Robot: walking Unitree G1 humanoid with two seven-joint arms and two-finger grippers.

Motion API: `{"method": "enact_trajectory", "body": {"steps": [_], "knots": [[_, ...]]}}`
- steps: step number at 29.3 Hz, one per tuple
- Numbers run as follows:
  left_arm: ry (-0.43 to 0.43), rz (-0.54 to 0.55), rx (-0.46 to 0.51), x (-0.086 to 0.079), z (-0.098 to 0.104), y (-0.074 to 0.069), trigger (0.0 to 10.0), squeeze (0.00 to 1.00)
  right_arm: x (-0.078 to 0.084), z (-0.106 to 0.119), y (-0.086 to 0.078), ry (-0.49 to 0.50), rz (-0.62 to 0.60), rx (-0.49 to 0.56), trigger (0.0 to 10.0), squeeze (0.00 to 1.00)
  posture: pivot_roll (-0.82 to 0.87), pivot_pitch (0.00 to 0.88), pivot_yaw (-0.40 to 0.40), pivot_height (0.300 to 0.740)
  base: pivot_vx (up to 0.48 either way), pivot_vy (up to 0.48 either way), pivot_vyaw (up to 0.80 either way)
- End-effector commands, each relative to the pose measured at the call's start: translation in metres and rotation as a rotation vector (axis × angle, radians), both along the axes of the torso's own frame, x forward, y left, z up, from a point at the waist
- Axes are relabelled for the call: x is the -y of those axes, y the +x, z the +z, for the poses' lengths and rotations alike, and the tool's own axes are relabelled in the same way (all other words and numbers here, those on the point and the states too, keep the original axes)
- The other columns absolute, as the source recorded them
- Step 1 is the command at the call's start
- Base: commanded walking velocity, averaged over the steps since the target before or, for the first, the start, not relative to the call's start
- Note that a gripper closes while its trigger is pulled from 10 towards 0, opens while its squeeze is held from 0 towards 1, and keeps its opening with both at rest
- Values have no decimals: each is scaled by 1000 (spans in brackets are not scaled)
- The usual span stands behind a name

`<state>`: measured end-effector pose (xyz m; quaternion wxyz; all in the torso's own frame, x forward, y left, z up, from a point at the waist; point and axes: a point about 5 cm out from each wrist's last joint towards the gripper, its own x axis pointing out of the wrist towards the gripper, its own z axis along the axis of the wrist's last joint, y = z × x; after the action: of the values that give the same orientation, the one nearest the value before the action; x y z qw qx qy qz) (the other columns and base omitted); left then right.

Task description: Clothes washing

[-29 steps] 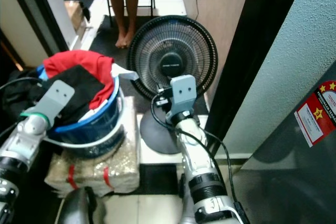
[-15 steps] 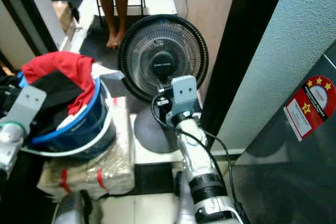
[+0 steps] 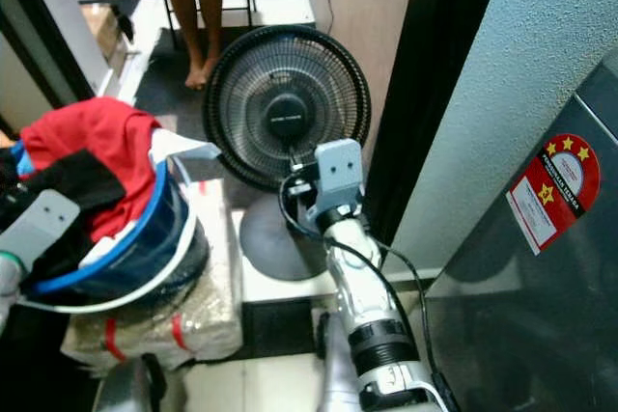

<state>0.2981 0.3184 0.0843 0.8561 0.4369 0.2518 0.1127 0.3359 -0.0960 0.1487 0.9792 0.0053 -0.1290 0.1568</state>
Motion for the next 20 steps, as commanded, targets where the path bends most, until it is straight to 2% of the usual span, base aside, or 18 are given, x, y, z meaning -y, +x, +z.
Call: {"method": "enact_trajectory", "body": {"steps": [1, 6, 8, 15, 17, 18, 20], "knots": [[-41, 47, -163, -2, -37, -26, 0, 0, -3, -2, -2, 3, 11, -3, 10000, 0, 24, 27, 30, 395, 0, 0, 0], [-63, 29, -147, 6, -37, -23, 0, 0, -4, -1, -2, 4, 13, -1, 10000, 0, 21, 26, 30, 395, 0, 0, 0], [-86, 18, -113, 10, -34, -18, 0, 0, -3, 0, -1, 5, 10, 1, 10000, 0, 21, 25, 32, 395, 0, 0, 0], [-97, 16, -97, 12, -32, -16, 0, 0, -2, 0, -1, 4, 8, 1, 10000, 0, 21, 25, 32, 395, 0, 0, 0], [-128, 1, -63, 16, -28, -12, 0, 0, -2, 0, -1, 5, 7, 1, 10000, 0, 20, 24, 33, 395, 0, 0, 0], [-199, -35, 13, 27, -19, -5, 0, 0, -3, 0, -1, 6, 8, 2, 10000, 0, 22, 22, 32, 395, 0, 0, 0], [-199, -35, 13, 27, -19, -5, 0, 0, -3, 0, -1, 6, 8, 2, 10000, 0, 22, 22, 32, 395, 0, 0, 0]]}}
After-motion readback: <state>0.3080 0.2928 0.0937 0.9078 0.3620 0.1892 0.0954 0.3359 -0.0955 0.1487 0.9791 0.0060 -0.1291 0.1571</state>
